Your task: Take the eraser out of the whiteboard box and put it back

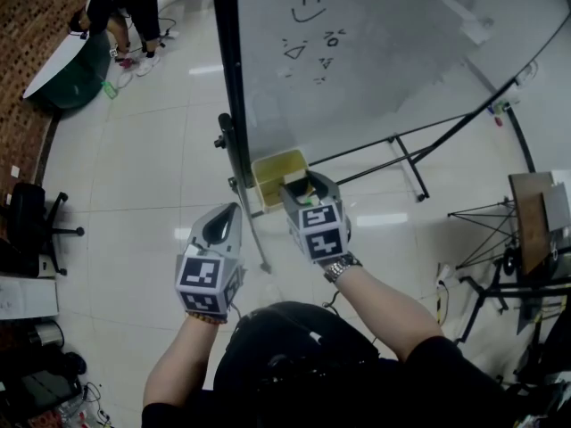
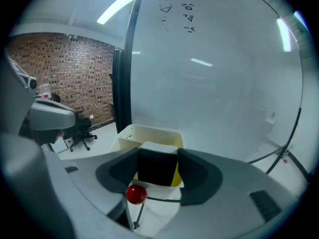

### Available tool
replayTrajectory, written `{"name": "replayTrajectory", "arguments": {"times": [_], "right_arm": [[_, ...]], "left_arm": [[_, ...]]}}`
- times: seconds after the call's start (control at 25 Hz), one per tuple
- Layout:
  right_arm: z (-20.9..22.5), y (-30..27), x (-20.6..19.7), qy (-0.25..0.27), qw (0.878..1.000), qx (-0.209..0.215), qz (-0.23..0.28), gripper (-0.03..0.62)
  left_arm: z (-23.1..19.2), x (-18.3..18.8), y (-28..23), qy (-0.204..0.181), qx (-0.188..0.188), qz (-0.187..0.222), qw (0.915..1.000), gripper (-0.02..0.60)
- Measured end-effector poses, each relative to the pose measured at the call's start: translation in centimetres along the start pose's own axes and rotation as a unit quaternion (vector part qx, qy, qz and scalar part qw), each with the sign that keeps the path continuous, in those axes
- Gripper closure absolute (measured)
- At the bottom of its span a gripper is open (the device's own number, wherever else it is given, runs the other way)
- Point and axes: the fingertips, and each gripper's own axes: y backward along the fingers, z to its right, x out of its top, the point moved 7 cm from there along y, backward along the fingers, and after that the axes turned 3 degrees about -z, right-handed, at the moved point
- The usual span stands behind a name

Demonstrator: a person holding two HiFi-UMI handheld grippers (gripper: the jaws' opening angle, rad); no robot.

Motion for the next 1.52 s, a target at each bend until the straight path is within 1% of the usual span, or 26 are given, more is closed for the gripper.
{"name": "replayTrajectory", "arguments": {"times": [0.28,0.76,1.12,1.28,1.52], "right_arm": [[-0.2,0.8,0.3,0.004,1.000,0.004,0.009,0.323],[-0.1,4.7,2.2,0.010,0.998,0.013,0.060,0.326],[1.2,9.3,3.3,0.017,0.994,0.019,0.107,0.327],[1.9,11.4,2.8,0.018,0.992,0.024,0.119,0.327],[2.5,14.6,2.0,0.004,0.990,0.045,0.136,0.327]], "left_arm": [[0.3,0.1,0.4,-0.002,0.002,0.003,1.0000,0.584],[2.2,0.7,2.1,-0.003,0.014,0.020,0.9997,0.584],[5.4,1.5,3.5,-0.012,0.023,0.038,0.9989,0.584],[7.3,1.6,4.1,-0.019,0.027,0.044,0.9985,0.584],[10.5,1.4,4.8,-0.024,0.034,0.048,0.9980,0.584]]}}
